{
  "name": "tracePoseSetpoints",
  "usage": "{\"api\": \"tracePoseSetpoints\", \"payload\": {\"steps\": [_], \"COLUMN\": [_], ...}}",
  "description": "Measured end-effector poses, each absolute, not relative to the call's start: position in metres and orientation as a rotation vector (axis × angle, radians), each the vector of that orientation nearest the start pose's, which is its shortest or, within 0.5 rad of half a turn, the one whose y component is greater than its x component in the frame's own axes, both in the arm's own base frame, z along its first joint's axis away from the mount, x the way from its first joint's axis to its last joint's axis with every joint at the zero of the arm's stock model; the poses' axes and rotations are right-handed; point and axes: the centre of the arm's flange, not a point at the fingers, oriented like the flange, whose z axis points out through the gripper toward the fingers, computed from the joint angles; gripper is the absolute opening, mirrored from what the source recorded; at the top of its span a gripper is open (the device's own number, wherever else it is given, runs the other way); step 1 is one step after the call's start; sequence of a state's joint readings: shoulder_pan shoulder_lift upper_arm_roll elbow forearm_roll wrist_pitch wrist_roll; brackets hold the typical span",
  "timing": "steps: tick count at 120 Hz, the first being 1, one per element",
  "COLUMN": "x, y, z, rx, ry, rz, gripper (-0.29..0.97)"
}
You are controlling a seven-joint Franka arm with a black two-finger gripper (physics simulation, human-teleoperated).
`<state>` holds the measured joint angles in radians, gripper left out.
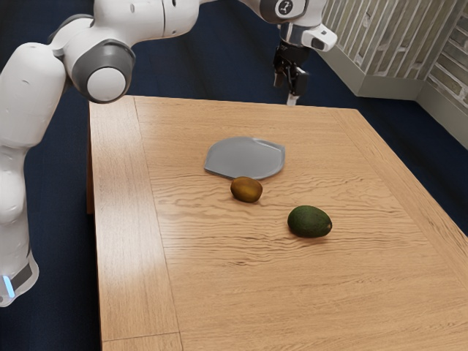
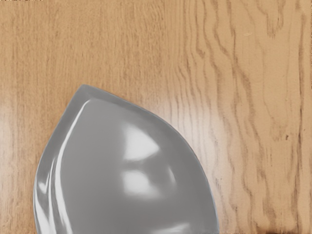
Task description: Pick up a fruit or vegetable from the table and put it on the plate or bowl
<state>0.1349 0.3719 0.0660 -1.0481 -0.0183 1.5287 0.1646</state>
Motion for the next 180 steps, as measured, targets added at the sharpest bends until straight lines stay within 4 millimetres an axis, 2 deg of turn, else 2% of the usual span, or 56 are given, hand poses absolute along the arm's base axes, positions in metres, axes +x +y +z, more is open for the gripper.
{"api": "tracePoseSetpoints", "payload": {"steps": [33,36,42,46,51,57,63,67,78,90,107,115,123,137,149,180], "x": [0.647,0.644,0.638,0.638,0.643,0.65,0.66,0.663,0.667,0.664,0.6,0.576,0.568,0.571,0.569,0.567], "y": [0.12,0.121,0.104,0.083,0.068,0.059,0.062,0.066,0.07,0.071,0.055,0.045,0.038,0.028,0.022,0.026], "z": [0.64,0.645,0.663,0.662,0.647,0.626,0.594,0.583,0.572,0.576,0.505,0.484,0.48,0.483,0.47,0.455], "rx": [-3.112,-3.107,-3.103,-3.124,-3.161,-3.199,-3.249,-3.272,-3.296,-3.29,-3.344,-3.367,-3.372,-3.361,-3.351,-3.331], "ry": [0.016,0.011,0.05,0.102,0.14,0.16,0.148,0.131,0.14,0.2,0.263,0.296,0.338,0.417,0.47,0.545], "rz": [-0.163,-0.171,-0.207,-0.19,-0.134,-0.063,0.03,0.067,0.087,0.067,0.222,0.202,0.133,0.017,0.01,-0.007], "gripper": [0.68,0.68,0.68,0.68,0.68,0.68,0.68,0.68,0.68,0.68,0.67,0.67,0.67,0.67,0.67,0.67]}}
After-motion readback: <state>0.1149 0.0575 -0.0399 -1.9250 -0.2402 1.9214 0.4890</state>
